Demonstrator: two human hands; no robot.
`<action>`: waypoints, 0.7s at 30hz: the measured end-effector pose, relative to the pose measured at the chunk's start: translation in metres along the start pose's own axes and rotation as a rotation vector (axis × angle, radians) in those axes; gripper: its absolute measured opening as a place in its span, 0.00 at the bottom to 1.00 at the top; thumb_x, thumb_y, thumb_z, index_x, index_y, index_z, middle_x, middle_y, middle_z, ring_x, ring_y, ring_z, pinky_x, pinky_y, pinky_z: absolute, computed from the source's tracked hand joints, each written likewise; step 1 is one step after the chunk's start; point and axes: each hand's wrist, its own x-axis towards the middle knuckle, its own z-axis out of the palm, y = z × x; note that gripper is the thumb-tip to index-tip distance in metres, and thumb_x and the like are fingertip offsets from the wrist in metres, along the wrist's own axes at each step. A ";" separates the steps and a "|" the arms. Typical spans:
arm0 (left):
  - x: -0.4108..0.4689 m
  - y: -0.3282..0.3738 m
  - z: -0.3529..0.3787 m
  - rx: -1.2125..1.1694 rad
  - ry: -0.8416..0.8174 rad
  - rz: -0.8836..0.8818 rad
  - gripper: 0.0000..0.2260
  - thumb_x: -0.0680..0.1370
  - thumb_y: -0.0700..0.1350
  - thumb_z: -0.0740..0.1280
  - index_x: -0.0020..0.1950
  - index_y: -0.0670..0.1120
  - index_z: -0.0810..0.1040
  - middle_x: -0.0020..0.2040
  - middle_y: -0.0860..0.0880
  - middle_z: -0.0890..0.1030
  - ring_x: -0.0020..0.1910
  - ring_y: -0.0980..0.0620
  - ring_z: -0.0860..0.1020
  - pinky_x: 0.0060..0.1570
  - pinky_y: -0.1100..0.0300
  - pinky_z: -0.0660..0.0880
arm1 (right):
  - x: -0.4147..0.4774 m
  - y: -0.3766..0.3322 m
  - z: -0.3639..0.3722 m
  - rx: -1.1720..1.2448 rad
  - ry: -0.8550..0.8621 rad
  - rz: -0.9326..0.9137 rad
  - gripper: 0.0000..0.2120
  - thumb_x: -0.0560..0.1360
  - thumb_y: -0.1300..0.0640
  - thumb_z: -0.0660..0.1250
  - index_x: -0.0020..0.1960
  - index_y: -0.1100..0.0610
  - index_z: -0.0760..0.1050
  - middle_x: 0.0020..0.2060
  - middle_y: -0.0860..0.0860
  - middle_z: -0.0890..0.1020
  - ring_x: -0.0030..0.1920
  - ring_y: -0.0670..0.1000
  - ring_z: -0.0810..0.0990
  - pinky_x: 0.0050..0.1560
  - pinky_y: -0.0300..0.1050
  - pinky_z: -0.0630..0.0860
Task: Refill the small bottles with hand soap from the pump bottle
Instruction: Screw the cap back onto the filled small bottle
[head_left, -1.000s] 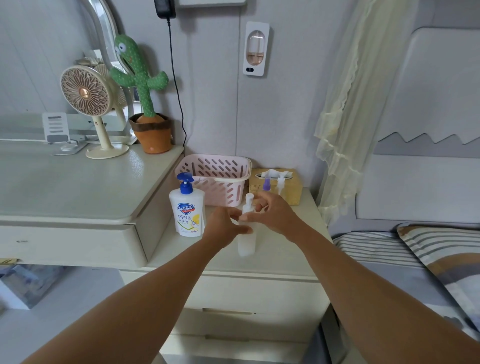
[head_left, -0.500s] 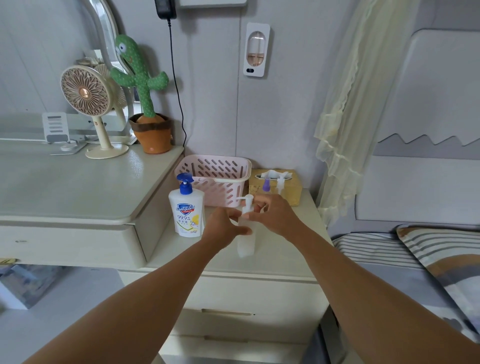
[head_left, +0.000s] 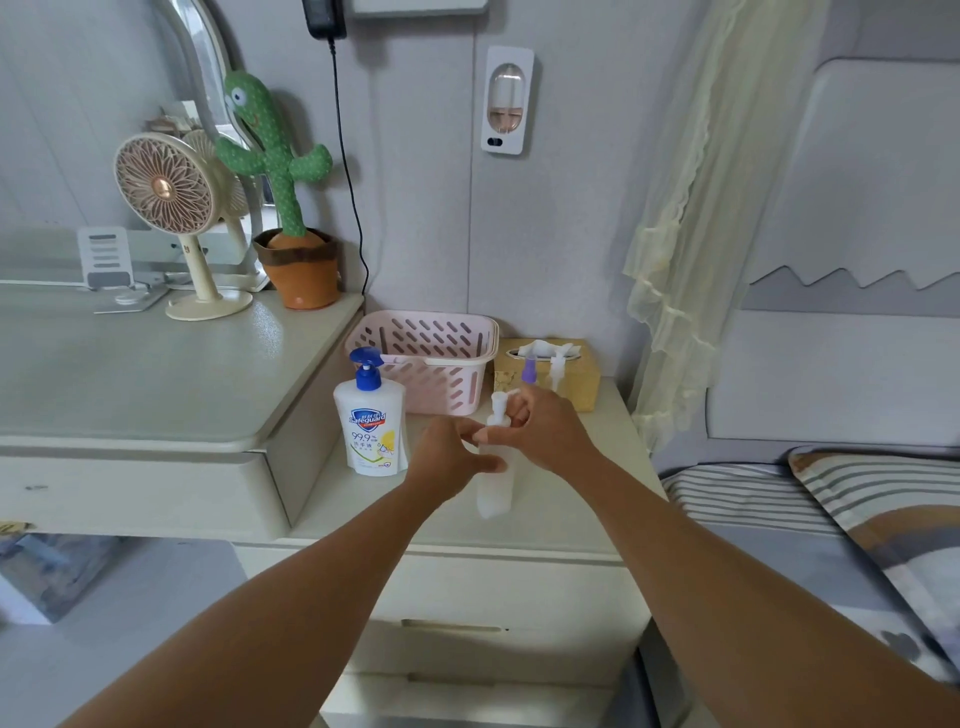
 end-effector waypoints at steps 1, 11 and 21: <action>0.001 0.000 0.000 -0.004 0.000 -0.001 0.16 0.63 0.44 0.80 0.48 0.45 0.84 0.42 0.51 0.82 0.37 0.55 0.75 0.40 0.62 0.70 | 0.000 -0.001 -0.001 0.022 -0.009 0.009 0.22 0.63 0.45 0.77 0.50 0.53 0.73 0.34 0.40 0.74 0.35 0.41 0.73 0.38 0.37 0.69; 0.002 0.001 0.001 0.012 -0.009 -0.003 0.17 0.63 0.45 0.80 0.49 0.44 0.83 0.43 0.51 0.82 0.38 0.55 0.76 0.40 0.63 0.70 | -0.002 0.006 -0.001 0.153 -0.043 0.024 0.24 0.63 0.47 0.78 0.51 0.57 0.75 0.38 0.55 0.80 0.39 0.52 0.77 0.43 0.47 0.75; 0.001 0.001 0.000 0.023 -0.013 -0.018 0.18 0.63 0.45 0.80 0.50 0.44 0.83 0.44 0.51 0.82 0.38 0.56 0.75 0.40 0.64 0.70 | 0.001 0.007 -0.010 0.065 -0.118 -0.068 0.20 0.65 0.47 0.77 0.52 0.52 0.74 0.35 0.47 0.77 0.36 0.45 0.74 0.40 0.41 0.72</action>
